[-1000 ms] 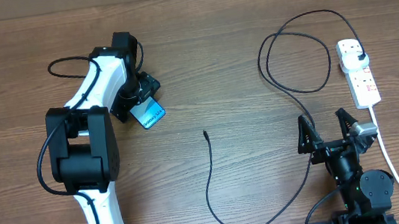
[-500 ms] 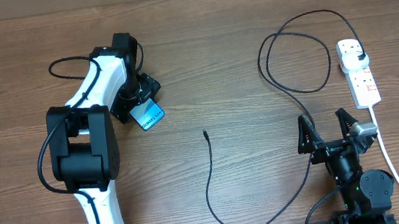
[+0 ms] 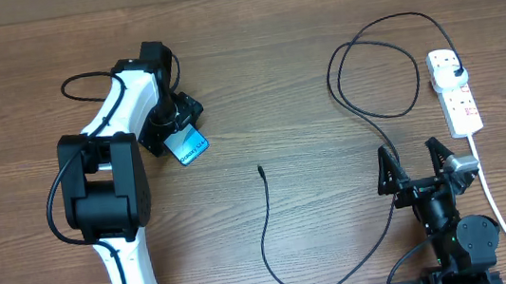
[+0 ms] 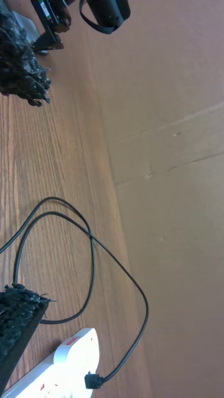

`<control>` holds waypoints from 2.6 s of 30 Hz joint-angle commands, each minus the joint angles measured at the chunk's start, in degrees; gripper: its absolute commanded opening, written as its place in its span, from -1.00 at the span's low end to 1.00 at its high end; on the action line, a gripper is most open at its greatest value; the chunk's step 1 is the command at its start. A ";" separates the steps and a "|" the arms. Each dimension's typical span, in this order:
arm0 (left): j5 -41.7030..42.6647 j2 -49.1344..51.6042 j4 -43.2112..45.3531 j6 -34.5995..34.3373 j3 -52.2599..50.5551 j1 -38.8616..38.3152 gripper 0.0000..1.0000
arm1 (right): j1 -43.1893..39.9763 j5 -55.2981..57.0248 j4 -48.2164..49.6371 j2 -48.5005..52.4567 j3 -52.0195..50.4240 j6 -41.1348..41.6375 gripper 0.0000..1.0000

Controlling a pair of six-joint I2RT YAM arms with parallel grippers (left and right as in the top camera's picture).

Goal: Plug charger to phone and switch on socket

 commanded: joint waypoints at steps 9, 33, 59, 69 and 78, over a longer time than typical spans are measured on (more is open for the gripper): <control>-2.14 3.52 1.07 0.24 -0.68 1.29 0.84 | 0.37 0.70 0.17 -0.57 -0.61 -0.04 1.00; -2.54 3.52 2.12 1.31 -0.68 1.29 0.84 | 0.37 0.70 0.17 -0.57 -0.61 -0.04 1.00; -2.58 3.52 2.60 1.07 -0.68 1.29 1.00 | 0.37 0.70 0.17 -0.57 -0.61 -0.02 1.00; -2.54 3.52 3.08 -0.92 -0.68 1.29 1.00 | 0.37 0.70 0.17 -0.57 -0.61 -0.04 1.00; -2.51 3.52 3.06 -0.87 -0.68 1.29 1.00 | 0.37 0.70 0.17 -0.57 -0.61 -0.04 1.00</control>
